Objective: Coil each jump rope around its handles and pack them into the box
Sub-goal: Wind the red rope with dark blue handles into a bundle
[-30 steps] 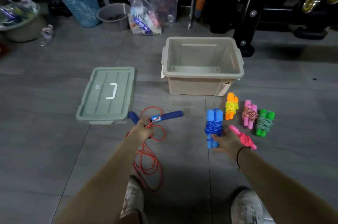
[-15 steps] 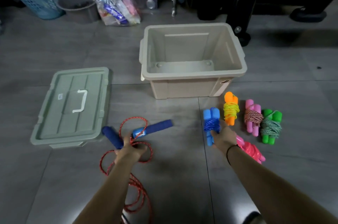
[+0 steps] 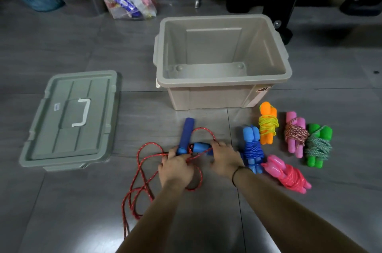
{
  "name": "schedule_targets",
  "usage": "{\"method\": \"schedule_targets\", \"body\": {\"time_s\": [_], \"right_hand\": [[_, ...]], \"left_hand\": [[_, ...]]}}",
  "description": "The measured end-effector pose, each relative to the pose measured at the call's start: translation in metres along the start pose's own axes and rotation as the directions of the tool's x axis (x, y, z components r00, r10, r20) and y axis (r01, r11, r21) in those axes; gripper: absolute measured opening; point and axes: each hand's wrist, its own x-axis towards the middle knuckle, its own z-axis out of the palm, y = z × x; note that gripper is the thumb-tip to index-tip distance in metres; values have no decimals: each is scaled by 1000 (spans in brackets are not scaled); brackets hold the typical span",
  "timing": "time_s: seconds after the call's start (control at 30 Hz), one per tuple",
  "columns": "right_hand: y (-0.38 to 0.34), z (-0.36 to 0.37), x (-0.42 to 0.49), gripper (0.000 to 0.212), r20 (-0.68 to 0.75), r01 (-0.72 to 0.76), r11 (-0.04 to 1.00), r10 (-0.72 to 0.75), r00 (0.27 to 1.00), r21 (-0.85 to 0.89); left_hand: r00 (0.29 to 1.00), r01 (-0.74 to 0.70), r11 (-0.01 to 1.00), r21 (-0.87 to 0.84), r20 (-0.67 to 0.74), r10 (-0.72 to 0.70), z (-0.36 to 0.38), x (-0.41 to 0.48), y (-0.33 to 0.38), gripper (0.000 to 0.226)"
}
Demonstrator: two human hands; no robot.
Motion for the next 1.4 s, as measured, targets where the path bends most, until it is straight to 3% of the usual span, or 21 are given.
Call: {"method": "schedule_targets", "body": {"time_s": [0.07,0.13,0.23,0.33,0.4,0.47,0.53,0.57,0.63,0.7,0.73,0.8,0.83,0.87,0.97,1.03,1.1,1.2,1.27,1.33,1.4], "right_hand": [[-6,8,1,56,-49,-73,992,68,996,-104],[-8,15,-3,58,-141,-146,979,126,982,-139],[5,21,-11,60,-148,-151,970,124,981,-188],[13,17,-27,54,-3,-133,989,134,991,57],[6,2,-42,34,143,-260,927,228,963,272],[0,-21,-61,16,383,-403,849,266,885,342],[-5,-53,-85,16,568,-482,806,230,790,343],[-8,-71,-97,17,620,-523,738,182,764,427],[-15,-109,-121,16,610,-588,431,103,786,685],[-22,-148,-147,14,508,-529,227,147,849,818],[-26,-167,-160,14,457,-481,201,154,876,853],[-38,-204,-193,20,380,-387,171,72,922,906],[-45,-221,-212,24,334,-333,157,24,942,930],[-51,-236,-230,28,263,-259,140,-13,965,956],[-74,-268,-285,35,66,-64,31,-91,994,997],[-89,-279,-318,32,-23,20,-30,-124,992,999],[-101,-284,-344,26,-105,97,-65,-145,984,993],[-112,-280,-368,18,-239,232,-60,-167,957,971],[-117,-277,-378,18,-296,300,-8,-178,938,954],[-124,-276,-386,21,-332,351,98,-166,928,931],[-130,-277,-392,21,-376,401,171,-160,913,900]], "left_hand": [[997,68,983,-172,-9,-70,2,1,0,35],[987,151,886,-439,11,-163,-1,3,-4,31],[990,52,775,-630,-71,-124,-12,2,-15,17],[977,-8,675,-738,-151,-153,-30,0,-23,45],[975,37,510,-860,-82,-209,-49,-5,-23,57],[983,102,399,-911,30,-182,-71,-15,-19,71],[990,117,444,-889,71,-118,-93,-26,-17,79],[993,115,483,-868,82,-90,-105,-31,-17,69],[988,146,537,-831,154,-31,-133,-45,-13,33],[980,119,685,-719,198,38,-167,-63,-8,19],[967,76,804,-590,240,84,-187,-75,-4,25],[946,-70,992,-103,307,99,-232,-106,4,47],[960,-132,982,137,265,92,-254,-122,9,53],[978,-147,960,236,183,104,-276,-137,13,54],[977,-202,979,-40,-81,198,-330,-185,30,40],[943,-333,853,-402,-165,290,-351,-220,42,25],[889,-383,557,-737,-131,438,-363,-264,55,28],[832,-353,207,-912,-205,516,-369,-309,66,44],[840,-302,102,-948,-214,498,-368,-326,72,56],[806,-299,51,-953,-223,548,-369,-342,79,43],[778,-421,108,-901,-297,554,-367,-354,85,33]]}}
